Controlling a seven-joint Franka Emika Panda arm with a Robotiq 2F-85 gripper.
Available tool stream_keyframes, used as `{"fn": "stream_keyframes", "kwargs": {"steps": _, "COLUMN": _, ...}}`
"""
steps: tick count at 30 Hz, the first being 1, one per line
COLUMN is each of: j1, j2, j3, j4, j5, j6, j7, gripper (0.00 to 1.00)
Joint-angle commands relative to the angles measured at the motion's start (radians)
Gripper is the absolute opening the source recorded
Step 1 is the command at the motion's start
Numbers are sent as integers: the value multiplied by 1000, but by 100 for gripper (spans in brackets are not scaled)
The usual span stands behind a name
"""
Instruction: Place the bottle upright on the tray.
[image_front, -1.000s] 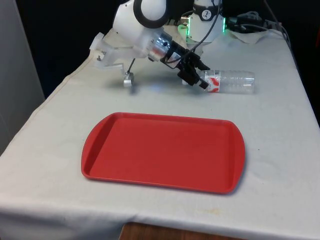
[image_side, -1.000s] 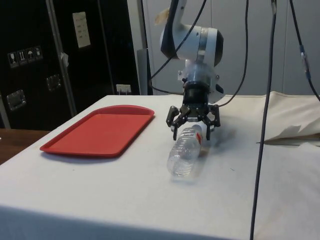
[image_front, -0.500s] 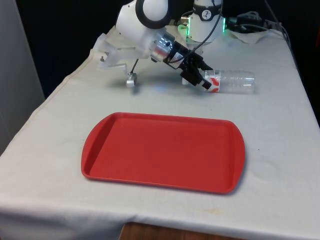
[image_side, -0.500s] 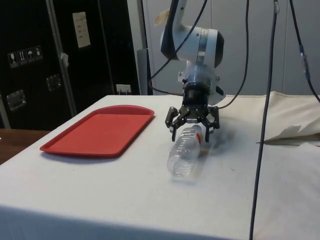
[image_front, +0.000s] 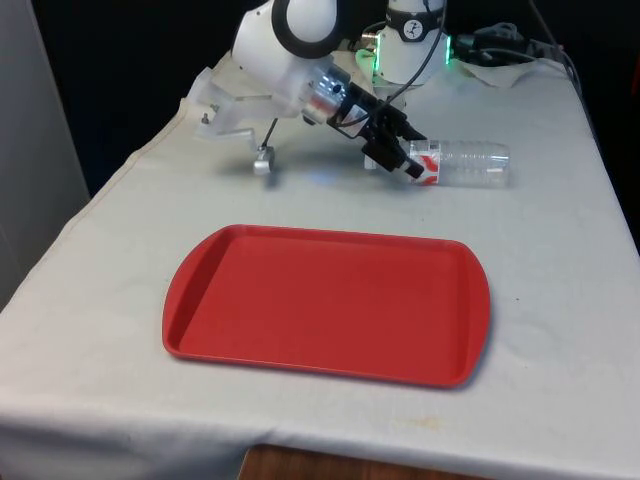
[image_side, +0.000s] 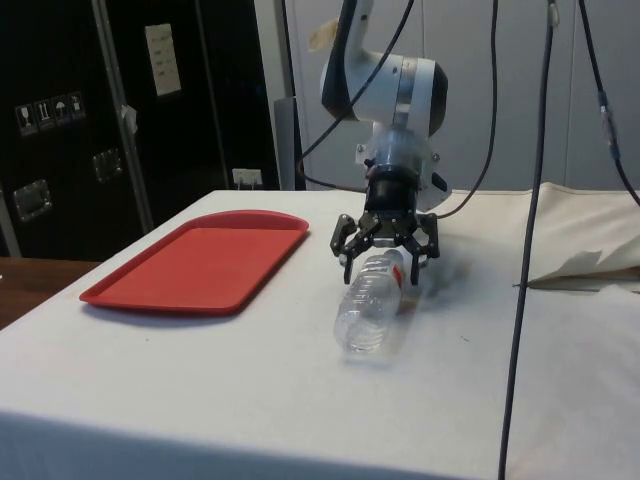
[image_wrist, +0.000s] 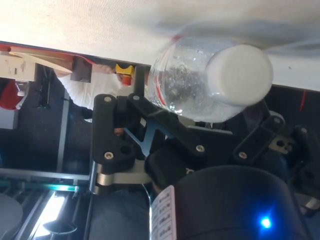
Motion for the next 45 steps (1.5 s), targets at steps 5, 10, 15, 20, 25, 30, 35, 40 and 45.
{"fn": "stream_keyframes", "kwargs": {"steps": 5, "j1": -1, "j2": 5, "j3": 7, "j4": 1, "j5": 10, "j6": 5, "j7": -6, "gripper": 100}}
{"fn": "stream_keyframes", "kwargs": {"steps": 10, "j1": -3, "j2": 15, "j3": 7, "j4": 4, "j5": 14, "j6": 4, "j7": -17, "gripper": 100}}
{"fn": "stream_keyframes", "kwargs": {"steps": 15, "j1": -2, "j2": 20, "j3": 5, "j4": 6, "j5": 18, "j6": 6, "j7": -20, "gripper": 100}}
{"fn": "stream_keyframes", "kwargs": {"steps": 20, "j1": 2, "j2": 18, "j3": 2, "j4": 4, "j5": 18, "j6": 9, "j7": -19, "gripper": 100}}
{"fn": "stream_keyframes", "kwargs": {"steps": 25, "j1": 5, "j2": 17, "j3": 2, "j4": 3, "j5": 17, "j6": 12, "j7": -17, "gripper": 100}}
{"fn": "stream_keyframes", "kwargs": {"steps": 30, "j1": 8, "j2": 18, "j3": 2, "j4": 3, "j5": 16, "j6": 13, "j7": -17, "gripper": 99}}
{"fn": "stream_keyframes", "kwargs": {"steps": 35, "j1": 9, "j2": 18, "j3": 2, "j4": 3, "j5": 16, "j6": 14, "j7": -18, "gripper": 80}}
{"fn": "stream_keyframes", "kwargs": {"steps": 40, "j1": 5, "j2": 19, "j3": 2, "j4": 6, "j5": 11, "j6": 0, "j7": -18, "gripper": 54}}
{"fn": "stream_keyframes", "kwargs": {"steps": 45, "j1": 9, "j2": 16, "j3": 2, "j4": 2, "j5": 17, "j6": 12, "j7": -20, "gripper": 41}}
